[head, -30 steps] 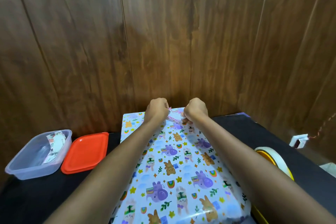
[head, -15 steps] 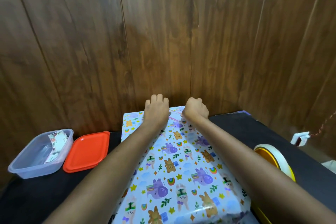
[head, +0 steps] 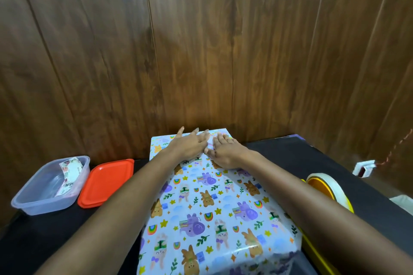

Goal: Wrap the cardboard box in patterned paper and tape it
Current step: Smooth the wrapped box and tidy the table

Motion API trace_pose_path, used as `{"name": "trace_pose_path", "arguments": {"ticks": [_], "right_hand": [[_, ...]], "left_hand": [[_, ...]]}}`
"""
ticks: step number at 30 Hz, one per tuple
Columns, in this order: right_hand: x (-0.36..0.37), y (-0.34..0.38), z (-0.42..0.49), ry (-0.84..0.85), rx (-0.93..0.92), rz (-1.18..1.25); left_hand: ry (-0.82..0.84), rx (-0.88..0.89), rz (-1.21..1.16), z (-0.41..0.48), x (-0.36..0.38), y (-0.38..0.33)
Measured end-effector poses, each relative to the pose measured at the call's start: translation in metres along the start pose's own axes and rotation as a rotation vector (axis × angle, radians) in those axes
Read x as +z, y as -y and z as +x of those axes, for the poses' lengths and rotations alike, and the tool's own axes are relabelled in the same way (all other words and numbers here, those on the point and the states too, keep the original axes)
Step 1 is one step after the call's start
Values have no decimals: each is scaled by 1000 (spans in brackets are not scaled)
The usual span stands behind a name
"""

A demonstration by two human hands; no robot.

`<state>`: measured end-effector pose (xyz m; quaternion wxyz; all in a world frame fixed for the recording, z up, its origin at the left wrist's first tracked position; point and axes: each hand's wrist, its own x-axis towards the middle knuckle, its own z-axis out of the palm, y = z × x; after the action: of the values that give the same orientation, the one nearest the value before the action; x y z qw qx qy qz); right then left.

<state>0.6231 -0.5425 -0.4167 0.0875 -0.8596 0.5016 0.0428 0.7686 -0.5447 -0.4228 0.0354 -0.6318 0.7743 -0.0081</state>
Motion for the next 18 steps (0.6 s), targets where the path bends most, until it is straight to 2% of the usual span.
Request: {"name": "trace_pose_path", "arguments": {"ticks": [3, 9, 11, 13, 16, 18], "right_hand": [[0, 1, -9, 32, 56, -31], [-9, -3, -22, 89, 155, -133], [-10, -1, -18, 62, 110, -130], [-9, -1, -16, 45, 46, -97], [-9, -4, -17, 52, 5, -87], [-9, -5, -21, 57, 16, -113]], "left_hand": [[21, -66, 111, -5, -3, -2], [-40, -249, 250, -8, 0, -12], [-70, -167, 275, -10, -1, -12], [-51, -60, 195, -12, -2, -11], [5, -79, 55, -14, -3, -3], [8, -118, 115, -15, -2, -2]]}}
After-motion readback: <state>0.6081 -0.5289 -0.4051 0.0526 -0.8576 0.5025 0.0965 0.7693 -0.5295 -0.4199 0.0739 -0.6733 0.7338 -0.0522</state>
